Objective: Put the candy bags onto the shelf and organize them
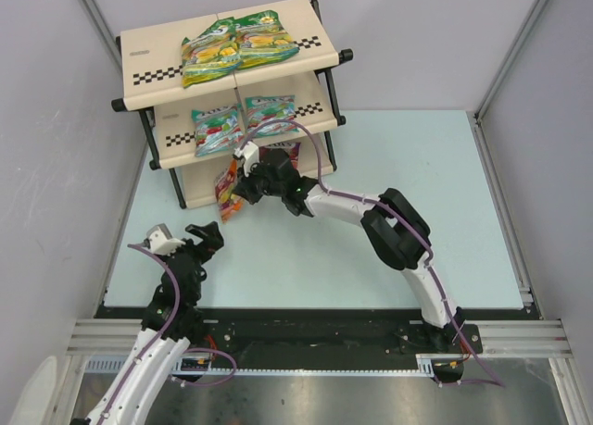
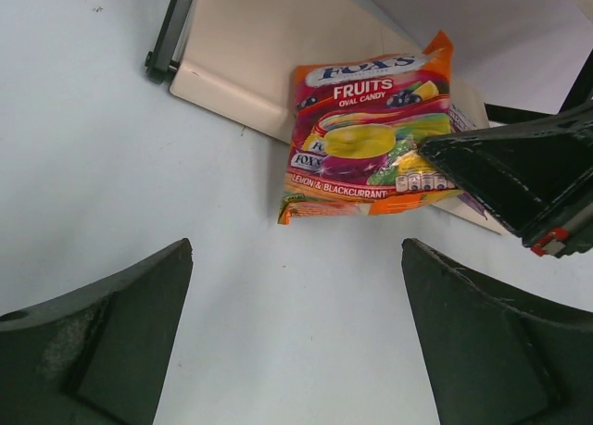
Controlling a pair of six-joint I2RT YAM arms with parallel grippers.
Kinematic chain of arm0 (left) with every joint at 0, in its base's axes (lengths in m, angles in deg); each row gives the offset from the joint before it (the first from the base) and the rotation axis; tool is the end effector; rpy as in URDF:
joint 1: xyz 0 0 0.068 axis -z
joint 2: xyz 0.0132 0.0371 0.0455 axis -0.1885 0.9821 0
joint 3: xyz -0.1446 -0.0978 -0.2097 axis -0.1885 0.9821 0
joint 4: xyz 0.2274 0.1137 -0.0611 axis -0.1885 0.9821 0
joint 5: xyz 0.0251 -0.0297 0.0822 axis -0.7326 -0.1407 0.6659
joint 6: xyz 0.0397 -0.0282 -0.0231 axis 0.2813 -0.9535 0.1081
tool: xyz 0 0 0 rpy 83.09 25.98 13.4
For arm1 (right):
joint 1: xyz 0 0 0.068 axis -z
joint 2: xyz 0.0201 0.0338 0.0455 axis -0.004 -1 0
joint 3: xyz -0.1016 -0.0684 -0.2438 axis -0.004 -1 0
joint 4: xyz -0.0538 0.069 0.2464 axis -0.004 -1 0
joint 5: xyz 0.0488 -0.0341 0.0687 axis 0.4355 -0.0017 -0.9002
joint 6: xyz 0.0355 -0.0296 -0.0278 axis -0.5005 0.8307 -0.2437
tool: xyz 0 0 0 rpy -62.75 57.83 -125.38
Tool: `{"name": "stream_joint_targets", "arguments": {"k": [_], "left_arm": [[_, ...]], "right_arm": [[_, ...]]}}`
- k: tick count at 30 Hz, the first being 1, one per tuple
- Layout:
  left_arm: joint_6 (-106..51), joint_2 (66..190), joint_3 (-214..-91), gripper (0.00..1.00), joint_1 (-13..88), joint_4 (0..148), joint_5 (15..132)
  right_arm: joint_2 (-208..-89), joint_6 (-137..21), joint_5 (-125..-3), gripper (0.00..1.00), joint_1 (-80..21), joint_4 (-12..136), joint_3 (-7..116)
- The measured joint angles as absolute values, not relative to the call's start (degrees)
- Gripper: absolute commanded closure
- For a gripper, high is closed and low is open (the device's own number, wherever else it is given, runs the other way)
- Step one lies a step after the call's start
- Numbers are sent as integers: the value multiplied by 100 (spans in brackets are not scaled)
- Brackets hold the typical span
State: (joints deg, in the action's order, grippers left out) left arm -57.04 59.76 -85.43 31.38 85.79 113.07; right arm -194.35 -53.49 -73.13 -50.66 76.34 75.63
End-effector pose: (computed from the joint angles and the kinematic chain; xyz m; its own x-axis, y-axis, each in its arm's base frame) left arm 0.1069 -0.0201 0.1760 -0.0277 -0.5890 -0.8077 -0.2612 0.7842 -0.5629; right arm 0.3258 0.4107 0.2228 -0.2203 -0.2029 -0.9541 -0.9081 0.3997 0.1247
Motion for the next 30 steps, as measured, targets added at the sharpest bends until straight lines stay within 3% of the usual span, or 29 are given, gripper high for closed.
{"name": "stream_joint_targets", "arguments": {"k": [5,7,11,14,22,30], "left_arm": [[-5700,6016,-8543,0,3138,8553,11305],[-5700,6053,-8543,0,3138,8527,11305],[-5700,6153,-8543,0,3138,8450,11302],[-5697,6241,-8543,0,3138,8393,11298],[-5689,6343,-8543,0,3138,8372,11274],[-5673,6971,-8543,0,3138,8006,10924]], "right_arm": [[-19542,-5271,-7025,100,-5018,7632,7576],[-19549,-5249,-6909,95,-4994,7634,7594],[-19616,-5240,-6616,61,-4926,7647,7723],[-19623,-5271,-6378,50,-4835,7691,7721],[-18965,-5413,-5827,47,-4708,8172,6359],[-17442,-6160,-5045,47,-4773,8356,4798]]}}
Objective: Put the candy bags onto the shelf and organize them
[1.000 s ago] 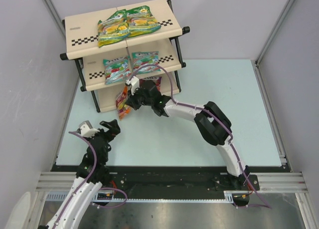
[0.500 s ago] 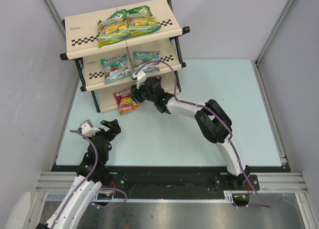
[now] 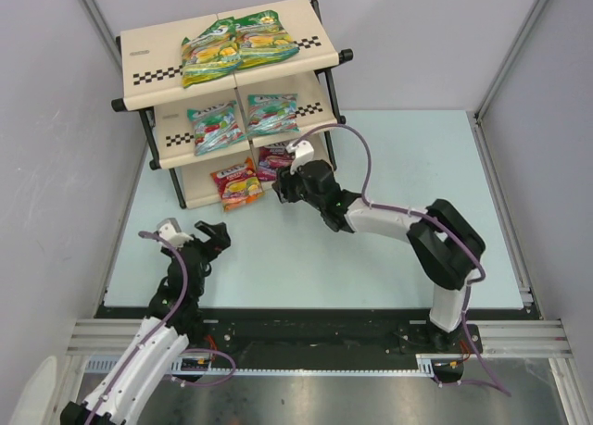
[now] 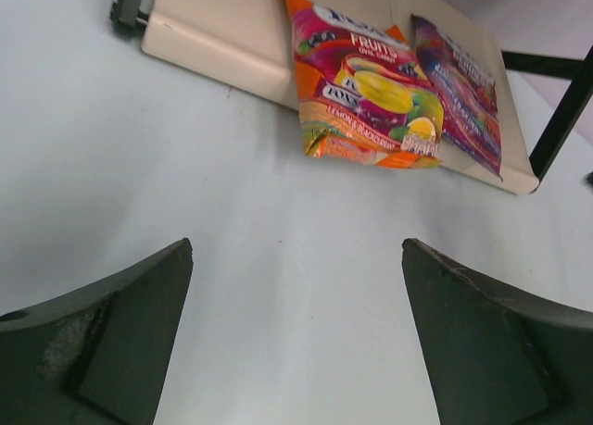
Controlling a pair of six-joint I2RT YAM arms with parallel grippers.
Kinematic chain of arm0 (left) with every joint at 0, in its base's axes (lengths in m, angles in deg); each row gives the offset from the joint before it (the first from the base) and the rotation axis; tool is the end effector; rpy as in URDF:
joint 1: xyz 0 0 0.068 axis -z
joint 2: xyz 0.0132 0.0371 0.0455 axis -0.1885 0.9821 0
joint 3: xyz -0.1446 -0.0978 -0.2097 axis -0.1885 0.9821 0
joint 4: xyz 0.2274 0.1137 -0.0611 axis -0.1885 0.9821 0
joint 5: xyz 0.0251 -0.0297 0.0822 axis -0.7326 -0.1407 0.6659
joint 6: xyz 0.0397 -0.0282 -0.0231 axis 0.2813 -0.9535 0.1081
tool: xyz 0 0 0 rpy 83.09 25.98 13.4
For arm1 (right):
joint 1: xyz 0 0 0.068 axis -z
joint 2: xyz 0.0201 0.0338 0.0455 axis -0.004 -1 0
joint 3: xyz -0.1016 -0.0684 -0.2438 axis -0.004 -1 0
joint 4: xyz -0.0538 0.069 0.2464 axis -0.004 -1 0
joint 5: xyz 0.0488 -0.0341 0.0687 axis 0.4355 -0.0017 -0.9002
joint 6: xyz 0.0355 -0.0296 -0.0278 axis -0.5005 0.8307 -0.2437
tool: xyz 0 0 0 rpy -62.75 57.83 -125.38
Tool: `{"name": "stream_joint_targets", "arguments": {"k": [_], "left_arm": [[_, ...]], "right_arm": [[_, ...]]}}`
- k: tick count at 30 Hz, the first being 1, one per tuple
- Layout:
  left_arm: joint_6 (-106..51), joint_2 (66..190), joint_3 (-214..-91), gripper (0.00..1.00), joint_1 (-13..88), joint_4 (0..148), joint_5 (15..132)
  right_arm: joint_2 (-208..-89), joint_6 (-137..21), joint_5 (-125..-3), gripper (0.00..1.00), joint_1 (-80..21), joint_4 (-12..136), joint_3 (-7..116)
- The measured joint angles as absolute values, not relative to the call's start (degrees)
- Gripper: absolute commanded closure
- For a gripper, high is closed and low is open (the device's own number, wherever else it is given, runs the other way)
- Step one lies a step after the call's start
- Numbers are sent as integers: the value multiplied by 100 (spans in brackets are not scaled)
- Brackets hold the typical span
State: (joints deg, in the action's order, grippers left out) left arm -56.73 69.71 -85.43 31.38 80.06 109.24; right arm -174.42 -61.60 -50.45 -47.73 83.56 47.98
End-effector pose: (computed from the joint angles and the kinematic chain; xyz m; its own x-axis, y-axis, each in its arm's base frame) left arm 0.1193 -0.0270 0.1695 -0.1272 -0.5710 -0.8110 -0.2498 0.8098 -0.5309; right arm 0.2944 0.3162 0.2310 -0.3177 -0.0773 -0.9450 -0.6241 0.7674 0.1471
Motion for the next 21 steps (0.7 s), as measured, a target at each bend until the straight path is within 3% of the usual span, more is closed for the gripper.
{"name": "stream_joint_targets", "arguments": {"k": [5,10,19,21], "left_arm": [[-5888,7683,-8521,0,3140,7429,10636],[-6008,8422,-8519,7,3151,6879,10546],[-6095,10265,-8530,39,3169,5526,10362],[-6095,10586,-8536,59,3188,5305,10284]], "right_arm": [[-16882,-6744,-4417,48,-4859,9059,4119],[-16919,-7139,-4033,50,-4867,9774,3356],[-17042,-7775,-4127,53,-4378,11059,2300],[-17042,-7904,-4205,54,-4233,11293,2147]]}}
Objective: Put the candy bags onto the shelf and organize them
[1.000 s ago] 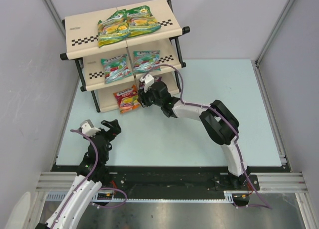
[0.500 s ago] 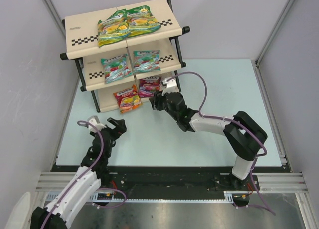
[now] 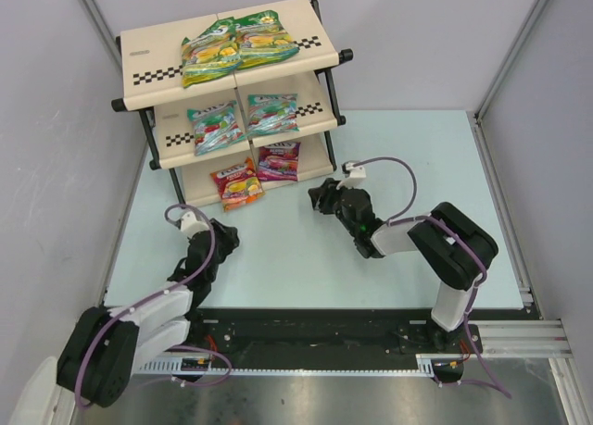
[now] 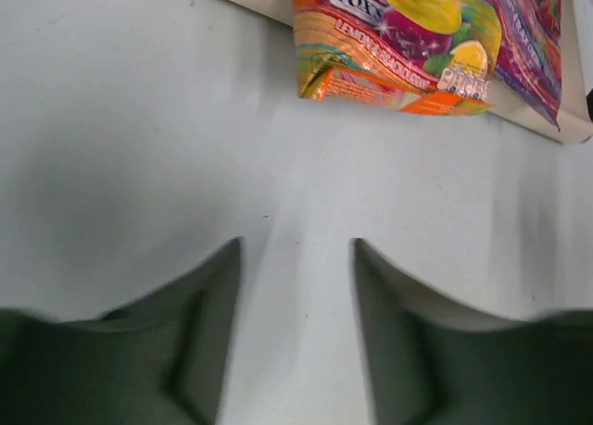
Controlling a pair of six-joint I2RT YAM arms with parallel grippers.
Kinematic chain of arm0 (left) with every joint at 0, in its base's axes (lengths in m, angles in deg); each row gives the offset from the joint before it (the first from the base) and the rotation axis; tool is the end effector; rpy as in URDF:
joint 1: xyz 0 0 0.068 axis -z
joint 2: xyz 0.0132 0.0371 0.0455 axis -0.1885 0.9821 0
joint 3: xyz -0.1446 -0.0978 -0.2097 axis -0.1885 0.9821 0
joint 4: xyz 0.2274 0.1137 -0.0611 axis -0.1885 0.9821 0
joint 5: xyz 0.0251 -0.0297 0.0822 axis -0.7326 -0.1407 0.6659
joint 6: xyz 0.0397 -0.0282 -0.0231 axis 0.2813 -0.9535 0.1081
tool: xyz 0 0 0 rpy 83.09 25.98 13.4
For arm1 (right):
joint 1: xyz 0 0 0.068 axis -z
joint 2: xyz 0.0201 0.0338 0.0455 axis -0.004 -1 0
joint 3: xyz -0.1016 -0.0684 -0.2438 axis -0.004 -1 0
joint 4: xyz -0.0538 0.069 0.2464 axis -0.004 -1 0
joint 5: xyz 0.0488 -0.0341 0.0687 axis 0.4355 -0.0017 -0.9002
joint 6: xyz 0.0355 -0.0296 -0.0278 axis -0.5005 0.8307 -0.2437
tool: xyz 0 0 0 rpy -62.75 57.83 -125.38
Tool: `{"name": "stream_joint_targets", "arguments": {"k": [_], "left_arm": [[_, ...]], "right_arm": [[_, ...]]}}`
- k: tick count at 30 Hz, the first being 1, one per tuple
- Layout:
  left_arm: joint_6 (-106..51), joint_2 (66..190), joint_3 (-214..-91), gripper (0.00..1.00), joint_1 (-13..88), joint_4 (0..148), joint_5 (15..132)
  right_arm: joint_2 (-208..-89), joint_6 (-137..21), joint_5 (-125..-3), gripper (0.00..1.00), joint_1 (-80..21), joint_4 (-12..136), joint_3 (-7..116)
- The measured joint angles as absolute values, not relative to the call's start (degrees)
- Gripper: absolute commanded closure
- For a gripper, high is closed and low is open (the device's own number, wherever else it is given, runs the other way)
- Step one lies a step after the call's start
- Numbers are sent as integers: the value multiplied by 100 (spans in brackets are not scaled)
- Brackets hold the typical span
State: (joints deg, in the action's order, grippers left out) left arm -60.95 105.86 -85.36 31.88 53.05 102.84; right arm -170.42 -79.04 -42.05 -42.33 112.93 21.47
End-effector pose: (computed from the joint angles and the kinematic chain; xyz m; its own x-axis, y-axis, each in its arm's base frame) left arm 0.1604 -0.0478 0.1364 -0.3028 -0.5904 -0.7481 -0.2614 0.8063 -0.5306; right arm 0.2725 0.2347 0.1683 -0.3390 0.3075 -0.8891 -0.3578 0.8319 0.4241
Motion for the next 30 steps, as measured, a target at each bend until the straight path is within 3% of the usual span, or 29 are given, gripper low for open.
{"name": "stream_joint_targets", "arguments": {"k": [1,2,3,30], "left_arm": [[-6065,10761,-8558,68,3204,5161,10244],[-6093,10863,-8587,89,3215,5078,10231],[-6076,10977,-8622,100,3228,4979,10214],[-6091,13978,-9752,100,3400,2791,10260]], "right_arm": [[-17042,-7981,-4251,55,-4153,11420,2066],[-17039,-8025,-4288,55,-4091,11516,1998],[-17039,-8105,-4337,55,-4019,11641,1913],[-17229,-9089,-5401,59,-3353,13300,1290]]}}
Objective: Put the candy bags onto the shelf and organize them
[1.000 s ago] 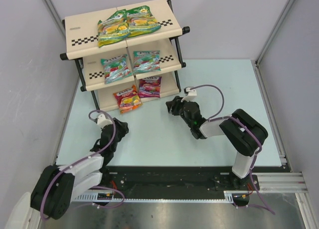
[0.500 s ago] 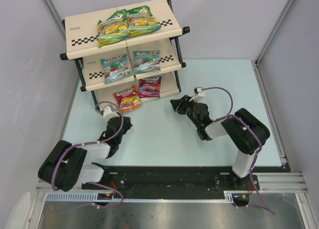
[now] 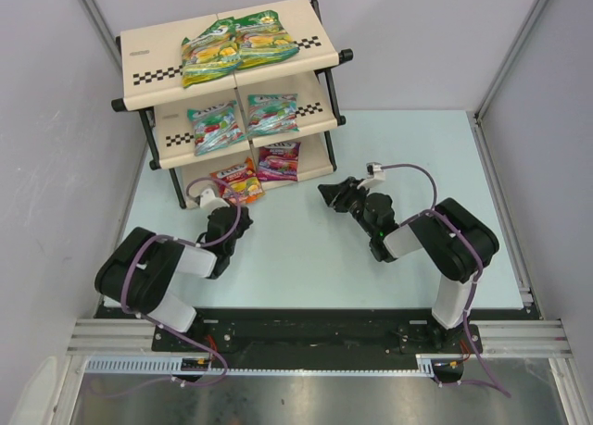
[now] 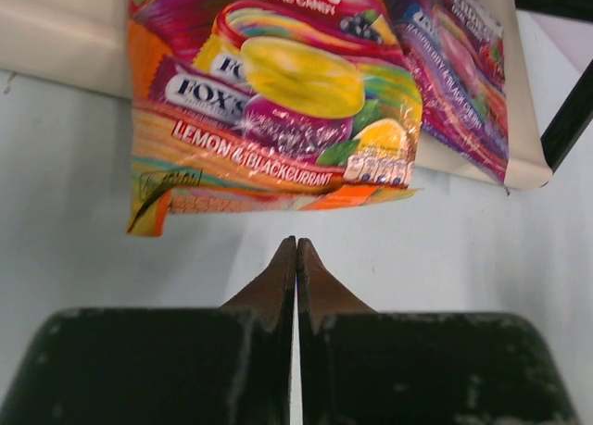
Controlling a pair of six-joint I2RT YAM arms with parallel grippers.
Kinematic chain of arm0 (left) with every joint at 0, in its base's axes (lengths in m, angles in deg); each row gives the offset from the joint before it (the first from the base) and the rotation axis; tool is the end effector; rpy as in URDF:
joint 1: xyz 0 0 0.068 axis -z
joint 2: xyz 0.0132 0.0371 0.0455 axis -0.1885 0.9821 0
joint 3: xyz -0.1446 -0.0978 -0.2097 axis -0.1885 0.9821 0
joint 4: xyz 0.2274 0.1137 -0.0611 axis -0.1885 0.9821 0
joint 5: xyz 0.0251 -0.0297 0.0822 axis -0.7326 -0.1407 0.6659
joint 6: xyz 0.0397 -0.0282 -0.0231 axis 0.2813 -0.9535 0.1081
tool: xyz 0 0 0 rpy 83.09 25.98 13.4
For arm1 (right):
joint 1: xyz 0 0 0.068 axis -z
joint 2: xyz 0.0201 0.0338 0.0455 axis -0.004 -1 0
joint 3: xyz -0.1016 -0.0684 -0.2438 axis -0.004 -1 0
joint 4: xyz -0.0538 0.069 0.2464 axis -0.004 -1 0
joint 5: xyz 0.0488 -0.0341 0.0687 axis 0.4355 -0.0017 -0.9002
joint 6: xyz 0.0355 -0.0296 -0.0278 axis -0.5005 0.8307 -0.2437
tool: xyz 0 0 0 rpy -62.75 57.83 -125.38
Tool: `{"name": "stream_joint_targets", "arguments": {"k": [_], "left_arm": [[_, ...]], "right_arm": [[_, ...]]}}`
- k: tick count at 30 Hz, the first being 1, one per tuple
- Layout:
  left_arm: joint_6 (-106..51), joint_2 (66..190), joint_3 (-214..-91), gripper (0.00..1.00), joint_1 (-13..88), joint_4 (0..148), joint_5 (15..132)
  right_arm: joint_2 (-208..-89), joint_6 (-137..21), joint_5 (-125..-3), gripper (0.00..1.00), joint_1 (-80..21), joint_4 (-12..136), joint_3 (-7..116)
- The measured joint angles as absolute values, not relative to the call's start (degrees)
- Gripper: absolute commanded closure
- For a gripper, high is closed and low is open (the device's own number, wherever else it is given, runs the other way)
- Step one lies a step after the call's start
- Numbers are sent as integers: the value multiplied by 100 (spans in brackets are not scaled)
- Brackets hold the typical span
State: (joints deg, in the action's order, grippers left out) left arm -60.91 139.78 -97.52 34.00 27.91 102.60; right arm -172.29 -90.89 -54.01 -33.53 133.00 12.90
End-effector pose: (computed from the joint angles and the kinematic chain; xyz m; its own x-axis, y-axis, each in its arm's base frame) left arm 0.2318 -0.0851 0.1274 -0.2867 -0.5956 -0.7504 -0.1988 0.8032 -0.5616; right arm 0.2803 0.1827 0.1560 -0.3396 0.5428 -0.7681 -0.3940 0.6594 0.6402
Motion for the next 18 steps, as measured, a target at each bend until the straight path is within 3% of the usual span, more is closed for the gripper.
{"name": "stream_joint_targets", "arguments": {"k": [18], "left_arm": [[-5798,14518,-10309,100,3400,2540,10408]], "right_arm": [[-17352,-9207,-5652,60,-3281,13601,1258]]}}
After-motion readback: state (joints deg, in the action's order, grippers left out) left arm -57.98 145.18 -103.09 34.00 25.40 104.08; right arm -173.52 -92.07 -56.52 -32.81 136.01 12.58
